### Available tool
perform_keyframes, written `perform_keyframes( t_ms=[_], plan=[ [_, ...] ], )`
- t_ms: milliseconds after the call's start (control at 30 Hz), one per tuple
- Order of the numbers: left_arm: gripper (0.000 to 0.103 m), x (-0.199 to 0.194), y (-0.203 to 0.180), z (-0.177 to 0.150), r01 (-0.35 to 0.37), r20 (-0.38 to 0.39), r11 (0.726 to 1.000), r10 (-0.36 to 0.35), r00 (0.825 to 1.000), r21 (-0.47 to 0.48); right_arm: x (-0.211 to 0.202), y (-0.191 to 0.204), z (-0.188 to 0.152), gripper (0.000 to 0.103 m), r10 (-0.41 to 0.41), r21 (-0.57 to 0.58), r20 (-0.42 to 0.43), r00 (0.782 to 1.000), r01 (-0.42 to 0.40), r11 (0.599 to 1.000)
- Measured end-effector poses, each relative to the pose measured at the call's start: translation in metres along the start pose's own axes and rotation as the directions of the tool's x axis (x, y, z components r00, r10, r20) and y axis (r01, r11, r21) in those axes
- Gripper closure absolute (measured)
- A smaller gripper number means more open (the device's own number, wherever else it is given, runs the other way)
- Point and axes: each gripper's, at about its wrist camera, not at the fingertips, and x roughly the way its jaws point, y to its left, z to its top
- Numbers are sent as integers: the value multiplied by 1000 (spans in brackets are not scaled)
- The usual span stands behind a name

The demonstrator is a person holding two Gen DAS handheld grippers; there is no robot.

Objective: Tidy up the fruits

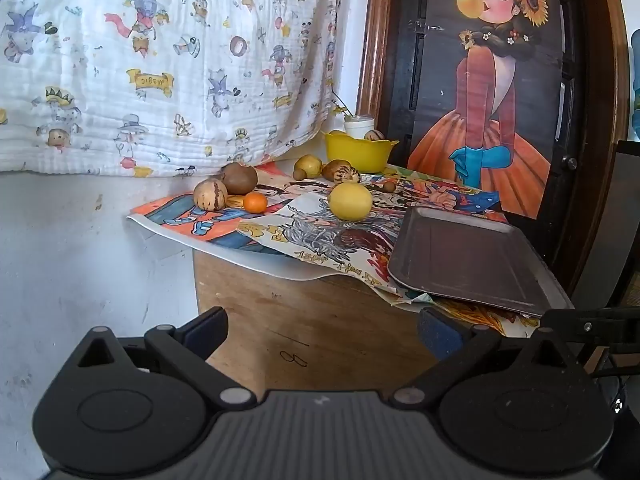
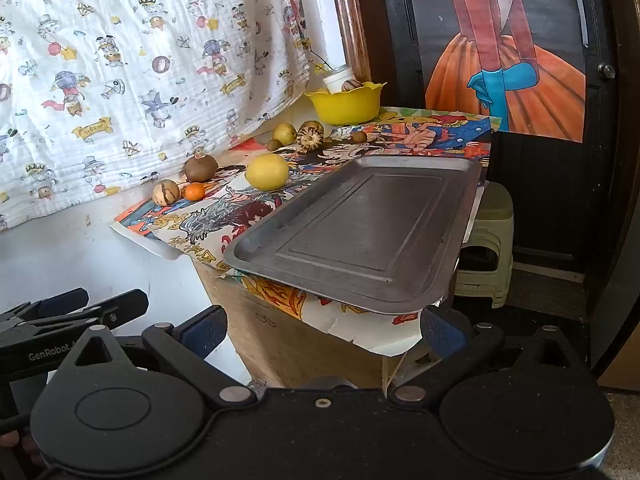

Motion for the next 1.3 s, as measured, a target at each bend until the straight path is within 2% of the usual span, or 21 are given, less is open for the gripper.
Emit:
perform_keyframes(
  t_ms=[1300],
  plan=[
    [0,1,0,-1,2,-12,1000,-2,1000,-5,1,0,0,0,1,2,-2,1000,-1,1000]
  ],
)
